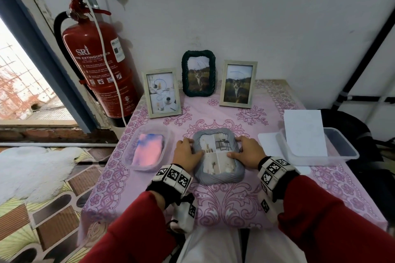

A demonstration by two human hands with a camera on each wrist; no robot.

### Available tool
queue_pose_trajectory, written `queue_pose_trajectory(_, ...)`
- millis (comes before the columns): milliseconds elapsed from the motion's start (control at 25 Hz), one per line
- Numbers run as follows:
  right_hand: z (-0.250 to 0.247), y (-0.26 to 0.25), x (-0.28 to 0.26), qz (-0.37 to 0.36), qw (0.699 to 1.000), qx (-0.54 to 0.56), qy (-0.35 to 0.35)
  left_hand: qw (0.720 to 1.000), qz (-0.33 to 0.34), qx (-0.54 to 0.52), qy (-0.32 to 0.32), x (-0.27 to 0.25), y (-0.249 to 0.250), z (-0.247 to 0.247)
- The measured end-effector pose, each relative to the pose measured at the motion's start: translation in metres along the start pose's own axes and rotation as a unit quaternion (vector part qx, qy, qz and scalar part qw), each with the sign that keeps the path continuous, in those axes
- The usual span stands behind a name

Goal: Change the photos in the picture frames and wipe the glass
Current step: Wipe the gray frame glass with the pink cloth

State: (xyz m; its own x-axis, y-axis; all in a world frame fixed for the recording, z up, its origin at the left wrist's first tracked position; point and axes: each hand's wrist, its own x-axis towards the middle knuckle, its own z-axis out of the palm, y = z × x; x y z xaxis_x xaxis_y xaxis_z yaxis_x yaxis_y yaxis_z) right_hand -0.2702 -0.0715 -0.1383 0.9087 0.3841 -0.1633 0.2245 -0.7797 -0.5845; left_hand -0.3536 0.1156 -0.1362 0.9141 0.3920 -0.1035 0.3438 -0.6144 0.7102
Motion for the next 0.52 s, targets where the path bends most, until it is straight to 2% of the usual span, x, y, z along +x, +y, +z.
queue_pose_trajectory(160, 0.001, 0.001, -0.001, 0.013, 0.999, 0.025, -0.017, 0.997, -0.042, -0.072, 0.002, 0.005, -0.003, -0.001)
queue_pose_trajectory(280, 0.001, 0.006, -0.007, 0.015, 0.996, 0.083, -0.004, 0.978, -0.087, -0.190, -0.026, 0.006, -0.004, -0.005)
queue_pose_trajectory(360, 0.002, 0.007, -0.010, 0.025, 0.991, 0.129, -0.002, 0.961, -0.085, -0.259, -0.043, 0.004, -0.003, -0.008)
queue_pose_trajectory(520, 0.002, 0.007, -0.012, 0.032, 0.981, 0.190, -0.004, 0.940, -0.053, -0.331, -0.060, -0.001, 0.007, -0.010)
